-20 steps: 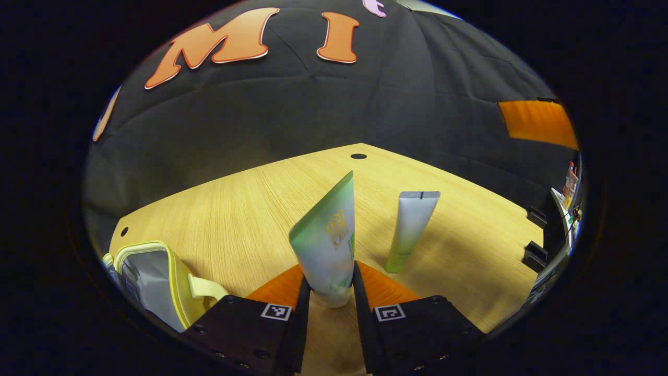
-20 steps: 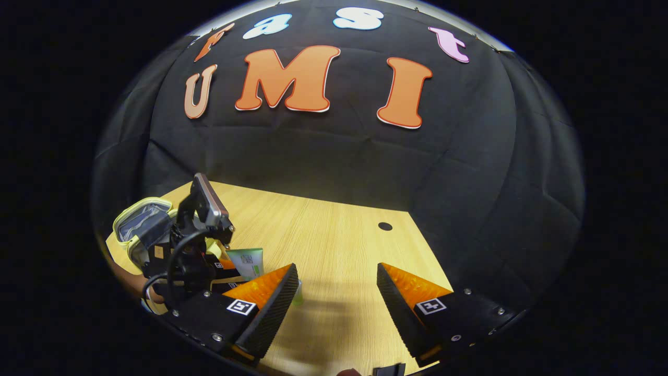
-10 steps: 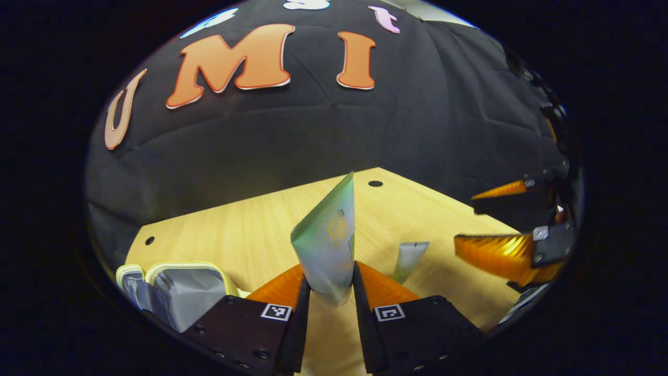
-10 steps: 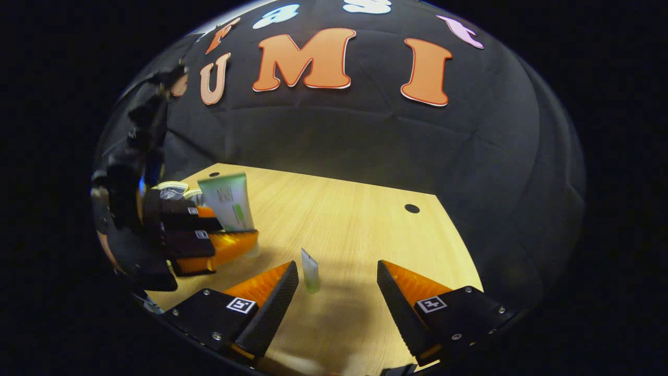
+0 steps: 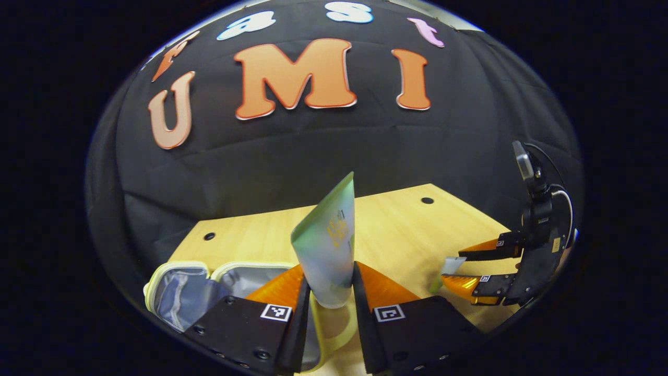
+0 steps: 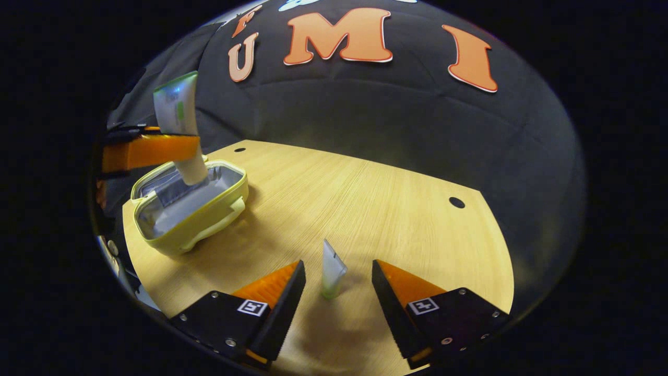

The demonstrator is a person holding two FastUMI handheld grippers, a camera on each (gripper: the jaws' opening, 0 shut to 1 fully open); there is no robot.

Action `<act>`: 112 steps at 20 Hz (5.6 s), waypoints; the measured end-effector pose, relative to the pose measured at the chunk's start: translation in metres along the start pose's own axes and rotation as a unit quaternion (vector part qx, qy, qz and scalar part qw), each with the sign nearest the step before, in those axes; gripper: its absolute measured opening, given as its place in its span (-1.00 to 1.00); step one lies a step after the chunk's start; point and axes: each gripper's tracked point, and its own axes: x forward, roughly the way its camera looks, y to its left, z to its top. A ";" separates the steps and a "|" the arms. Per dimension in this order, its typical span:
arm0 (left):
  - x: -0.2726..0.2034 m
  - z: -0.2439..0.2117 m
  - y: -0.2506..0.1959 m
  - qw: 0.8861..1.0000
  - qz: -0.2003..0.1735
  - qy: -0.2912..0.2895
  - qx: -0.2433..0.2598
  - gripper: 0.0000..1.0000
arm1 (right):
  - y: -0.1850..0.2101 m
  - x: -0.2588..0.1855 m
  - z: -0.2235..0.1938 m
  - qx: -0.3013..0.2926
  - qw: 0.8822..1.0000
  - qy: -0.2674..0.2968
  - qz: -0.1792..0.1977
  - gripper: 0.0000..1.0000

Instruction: First open the suitcase, pack the skin care products into it, and then close the suitcase.

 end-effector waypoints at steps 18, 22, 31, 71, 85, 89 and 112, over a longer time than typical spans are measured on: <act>-0.027 -0.065 0.135 0.996 0.054 0.057 -0.033 -0.12 | 0.050 -0.022 0.028 -0.001 1.000 0.001 0.006 -0.42; -0.015 -0.080 0.153 0.997 0.017 0.071 -0.021 -0.14 | 0.084 -0.036 0.058 0.006 1.000 -0.013 -0.002 -0.43; 0.006 -0.145 0.170 0.984 -0.065 0.163 -0.029 -0.14 | 0.168 -0.037 0.108 0.006 0.999 -0.040 0.010 -0.42; -0.103 -0.138 0.503 0.943 0.183 0.120 -0.249 0.78 | 0.282 0.068 0.056 0.075 0.987 0.137 0.047 -0.22; -0.031 -0.214 0.518 0.903 0.132 0.176 -0.370 -0.14 | 0.219 0.004 0.114 0.062 0.998 0.022 -0.024 0.63; -0.047 -0.211 0.511 0.909 0.111 0.192 -0.354 -0.60 | 0.200 -0.016 0.117 0.053 0.998 0.006 -0.042 0.65; -0.126 0.103 0.342 0.993 0.065 -0.035 -0.096 -0.93 | 0.078 -0.074 0.196 0.012 0.982 -0.166 -0.089 0.84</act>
